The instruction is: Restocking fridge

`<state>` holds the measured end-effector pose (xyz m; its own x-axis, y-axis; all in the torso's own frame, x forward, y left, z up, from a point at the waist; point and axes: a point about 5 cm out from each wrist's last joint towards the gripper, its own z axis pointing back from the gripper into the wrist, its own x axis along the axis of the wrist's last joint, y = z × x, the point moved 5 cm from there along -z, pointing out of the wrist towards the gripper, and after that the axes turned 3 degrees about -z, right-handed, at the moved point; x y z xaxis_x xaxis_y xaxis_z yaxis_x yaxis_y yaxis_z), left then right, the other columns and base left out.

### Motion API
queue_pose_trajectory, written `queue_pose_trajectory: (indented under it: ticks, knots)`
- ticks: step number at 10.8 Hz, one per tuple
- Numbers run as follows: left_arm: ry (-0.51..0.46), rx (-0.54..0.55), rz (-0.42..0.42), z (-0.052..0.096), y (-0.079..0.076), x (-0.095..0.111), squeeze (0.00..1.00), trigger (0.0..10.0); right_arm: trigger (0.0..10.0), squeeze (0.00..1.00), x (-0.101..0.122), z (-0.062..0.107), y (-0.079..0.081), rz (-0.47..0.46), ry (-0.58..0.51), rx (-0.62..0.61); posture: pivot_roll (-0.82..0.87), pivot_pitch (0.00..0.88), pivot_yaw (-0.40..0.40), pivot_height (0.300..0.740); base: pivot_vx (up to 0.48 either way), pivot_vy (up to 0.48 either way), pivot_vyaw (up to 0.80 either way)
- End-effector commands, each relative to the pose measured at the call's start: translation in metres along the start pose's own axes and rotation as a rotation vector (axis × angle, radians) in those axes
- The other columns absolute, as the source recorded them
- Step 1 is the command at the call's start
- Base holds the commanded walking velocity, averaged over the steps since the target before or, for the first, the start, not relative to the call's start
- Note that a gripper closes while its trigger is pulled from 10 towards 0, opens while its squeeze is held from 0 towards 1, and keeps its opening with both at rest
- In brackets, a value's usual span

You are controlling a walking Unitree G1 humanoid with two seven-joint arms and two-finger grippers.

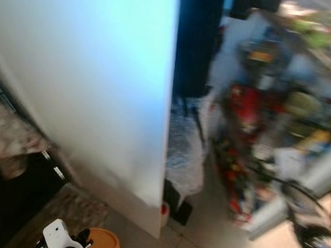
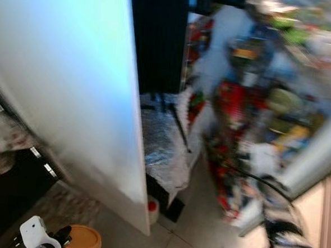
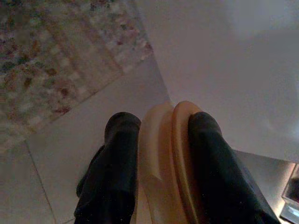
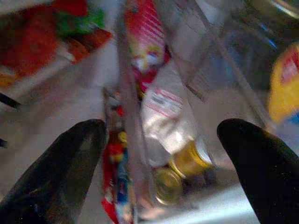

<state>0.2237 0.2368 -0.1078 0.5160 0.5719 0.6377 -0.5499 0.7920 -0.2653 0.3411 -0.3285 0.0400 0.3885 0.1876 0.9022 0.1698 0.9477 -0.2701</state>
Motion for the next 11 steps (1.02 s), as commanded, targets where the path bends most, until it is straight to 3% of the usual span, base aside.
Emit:
queue_pose_trajectory:
  ticks: [1, 2, 4, 5, 7, 8, 9, 10, 11]
  knots:
    - [0.005, 0.008, -0.012, 0.001, 0.002, -0.002, 0.0, 10.0, 10.0, 0.0, -0.024, 0.012, -0.034, -0.036, 0.07, -0.108, -0.07, 0.027, 0.026, 0.74, 0.0, 0.0, 0.0]
    - [0.007, 0.006, -0.013, 0.001, 0.002, -0.003, 0.0, 10.0, 10.0, 0.0, -0.033, 0.018, -0.049, -0.03, 0.093, -0.146, -0.08, 0.025, 0.021, 0.74, 0.0, 0.0, 0.0]
    - [0.008, 0.006, -0.013, 0.001, 0.001, -0.003, 0.0, 10.0, 10.0, 0.0, -0.034, 0.019, -0.051, -0.029, 0.094, -0.151, -0.08, 0.025, 0.021, 0.74, 0.0, 0.0, 0.0]
    - [0.014, 0.002, -0.023, 0.0, 0.0, -0.004, 0.0, 10.0, 10.0, 0.0, -0.069, 0.033, -0.05, -0.085, 0.184, -0.231, -0.07, 0.014, 0.02, 0.74, 0.0, 0.0, 0.0]
    - [0.012, 0.004, -0.024, 0.0, -0.001, -0.003, 0.0, 10.0, 10.0, 0.0, -0.096, 0.036, -0.003, -0.126, 0.277, -0.121, -0.06, 0.01, 0.016, 0.74, 0.0, 0.0, 0.0]
    - [0.021, 0.012, -0.032, 0.0, 0.001, -0.004, 0.0, 10.0, 10.0, 0.0, -0.113, 0.042, 0.033, -0.142, 0.346, -0.033, -0.06, 0.008, 0.016, 0.74, 0.0, 0.0, 0.0]
    - [0.04, 0.016, -0.043, 0.001, 0.002, -0.009, 0.0, 10.0, 10.0, 0.0, -0.133, 0.055, 0.079, -0.09, 0.423, 0.133, -0.06, 0.007, 0.016, 0.74, 0.0, 0.0, 0.0]
    - [0.05, 0.019, -0.051, 0.002, 0.003, -0.012, 0.0, 10.0, 10.0, 0.0, -0.152, 0.071, 0.107, -0.035, 0.489, 0.242, -0.06, 0.002, 0.014, 0.74, 0.0, 0.0, 0.0]
    - [0.066, 0.037, -0.061, 0.003, 0.007, -0.016, 0.0, 10.0, 10.0, 0.0, -0.184, 0.1, 0.126, -0.061, 0.619, 0.264, -0.04, 0.0, 0.014, 0.74, 0.0, 0.0, 0.0]
